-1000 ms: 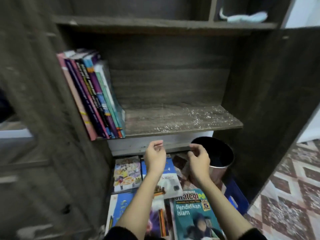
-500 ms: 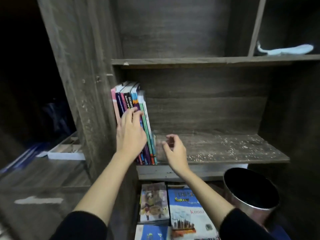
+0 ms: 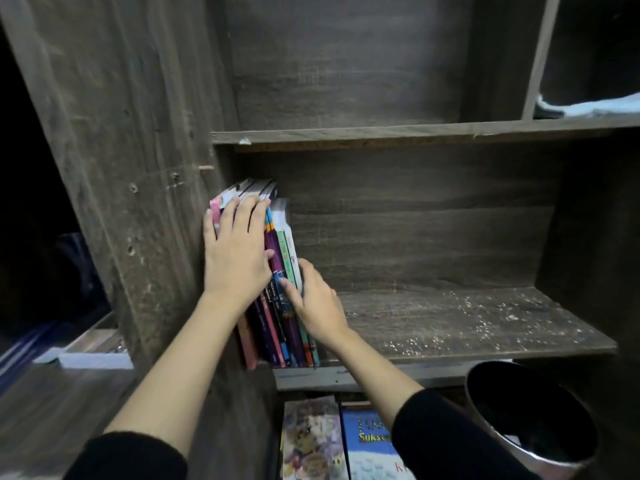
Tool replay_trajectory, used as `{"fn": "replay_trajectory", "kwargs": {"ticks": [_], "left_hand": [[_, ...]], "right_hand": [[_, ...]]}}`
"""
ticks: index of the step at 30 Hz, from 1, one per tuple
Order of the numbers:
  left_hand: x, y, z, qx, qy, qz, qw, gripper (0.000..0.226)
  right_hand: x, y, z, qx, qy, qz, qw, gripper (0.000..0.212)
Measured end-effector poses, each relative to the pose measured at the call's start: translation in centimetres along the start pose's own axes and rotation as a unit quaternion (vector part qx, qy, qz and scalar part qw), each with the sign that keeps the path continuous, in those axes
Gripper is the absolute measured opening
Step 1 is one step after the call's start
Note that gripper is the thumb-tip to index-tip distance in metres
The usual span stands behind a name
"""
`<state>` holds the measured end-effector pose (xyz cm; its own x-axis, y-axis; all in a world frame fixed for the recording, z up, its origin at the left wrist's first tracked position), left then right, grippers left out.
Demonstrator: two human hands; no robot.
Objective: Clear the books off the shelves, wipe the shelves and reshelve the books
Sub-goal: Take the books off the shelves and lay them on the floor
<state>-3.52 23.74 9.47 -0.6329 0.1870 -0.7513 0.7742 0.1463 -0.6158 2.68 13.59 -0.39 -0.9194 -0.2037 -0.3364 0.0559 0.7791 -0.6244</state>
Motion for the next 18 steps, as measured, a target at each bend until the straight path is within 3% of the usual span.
{"fn": "replay_trajectory", "kwargs": {"ticks": [18], "left_hand": [[0.14, -0.03, 0.08, 0.073, -0.013, 0.037, 0.997, 0.080]], "right_hand": [[0.65, 0.51, -0.16, -0.011, -0.010, 0.024, 1.000, 0.043]]}}
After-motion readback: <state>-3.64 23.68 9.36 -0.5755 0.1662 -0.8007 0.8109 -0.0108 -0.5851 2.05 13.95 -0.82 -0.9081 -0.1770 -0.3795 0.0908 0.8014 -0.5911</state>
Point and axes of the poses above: each hand's wrist, its own x-axis away from the middle knuckle, its own y-axis out of the palm, z = x × y, the point moved 6 cm from there along -x, towards the middle knuckle, and after that the axes turned 11 degrees about y, right-handed, at the moved point
